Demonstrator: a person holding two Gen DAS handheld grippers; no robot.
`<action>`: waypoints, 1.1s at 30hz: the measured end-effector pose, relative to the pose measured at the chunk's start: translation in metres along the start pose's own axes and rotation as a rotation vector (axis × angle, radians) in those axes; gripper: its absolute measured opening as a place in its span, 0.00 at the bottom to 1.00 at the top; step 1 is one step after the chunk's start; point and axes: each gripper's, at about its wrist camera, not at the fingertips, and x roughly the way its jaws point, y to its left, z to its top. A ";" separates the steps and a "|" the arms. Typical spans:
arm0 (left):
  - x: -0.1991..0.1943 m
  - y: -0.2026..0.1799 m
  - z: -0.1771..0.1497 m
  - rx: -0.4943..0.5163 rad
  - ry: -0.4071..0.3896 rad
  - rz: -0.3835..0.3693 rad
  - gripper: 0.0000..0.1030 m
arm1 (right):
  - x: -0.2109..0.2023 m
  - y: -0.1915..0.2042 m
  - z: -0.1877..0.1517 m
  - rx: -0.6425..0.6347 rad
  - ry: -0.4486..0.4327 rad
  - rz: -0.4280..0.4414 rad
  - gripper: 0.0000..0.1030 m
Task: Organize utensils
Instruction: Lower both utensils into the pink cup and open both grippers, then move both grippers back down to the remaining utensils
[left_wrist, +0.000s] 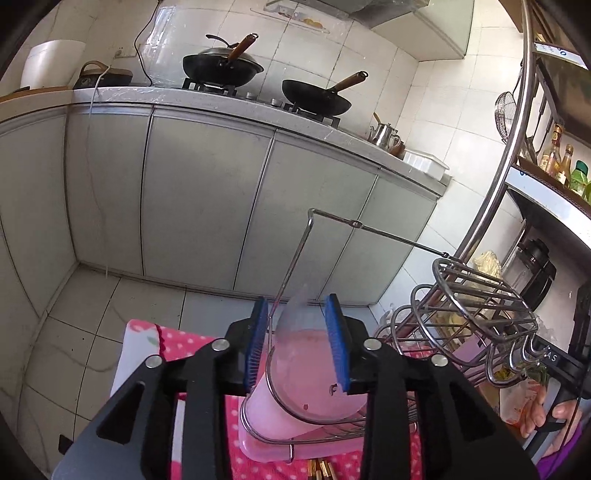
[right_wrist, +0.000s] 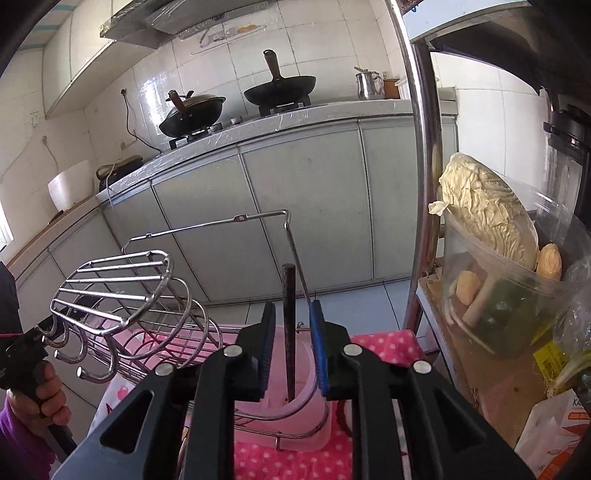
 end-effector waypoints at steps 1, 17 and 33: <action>0.000 0.000 0.000 0.003 0.003 0.001 0.35 | -0.001 -0.001 0.001 0.004 -0.002 0.000 0.27; -0.050 -0.001 -0.001 -0.004 -0.026 0.035 0.37 | -0.052 0.003 -0.012 0.009 -0.053 0.018 0.33; -0.087 -0.014 -0.083 0.037 0.181 0.008 0.37 | -0.073 0.031 -0.101 0.035 0.117 0.123 0.33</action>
